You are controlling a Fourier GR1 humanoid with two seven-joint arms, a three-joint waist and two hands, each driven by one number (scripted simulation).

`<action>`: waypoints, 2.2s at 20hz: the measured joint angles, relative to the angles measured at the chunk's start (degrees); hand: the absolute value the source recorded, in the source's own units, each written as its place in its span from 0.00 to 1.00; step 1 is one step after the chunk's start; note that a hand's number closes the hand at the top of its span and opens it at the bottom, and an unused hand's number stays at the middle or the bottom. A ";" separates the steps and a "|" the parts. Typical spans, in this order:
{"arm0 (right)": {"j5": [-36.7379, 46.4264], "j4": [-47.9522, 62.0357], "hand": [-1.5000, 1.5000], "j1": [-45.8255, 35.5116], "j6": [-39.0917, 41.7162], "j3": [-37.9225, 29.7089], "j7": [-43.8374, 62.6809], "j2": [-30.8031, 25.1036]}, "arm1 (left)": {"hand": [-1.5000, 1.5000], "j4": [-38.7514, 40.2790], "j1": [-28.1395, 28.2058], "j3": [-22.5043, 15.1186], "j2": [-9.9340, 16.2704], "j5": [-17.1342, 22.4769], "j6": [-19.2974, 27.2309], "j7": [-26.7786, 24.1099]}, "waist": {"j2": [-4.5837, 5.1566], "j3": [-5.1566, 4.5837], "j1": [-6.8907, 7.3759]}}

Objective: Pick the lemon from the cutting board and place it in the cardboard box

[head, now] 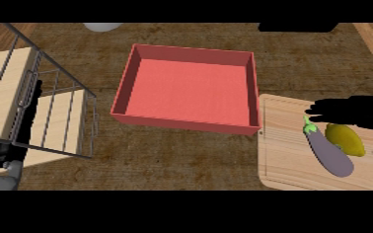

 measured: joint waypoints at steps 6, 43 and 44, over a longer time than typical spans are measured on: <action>1.84 -1.14 0.00 0.72 -0.76 1.90 0.74 -0.34 | 0.50 0.14 0.18 0.77 -0.43 -0.68 -0.93 -0.09 | -0.18 0.06 -0.20; -5.04 1.74 1.00 10.53 -28.27 -27.68 56.26 17.58 | 0.50 -3.88 11.77 8.84 -1.27 -3.80 1.20 2.25 | -4.54 -1.30 -11.56; -4.57 0.28 1.00 9.91 -29.74 -27.67 58.23 18.40 | 0.50 -4.02 11.77 8.88 -1.10 -3.85 1.13 2.24 | -4.54 -1.35 -11.25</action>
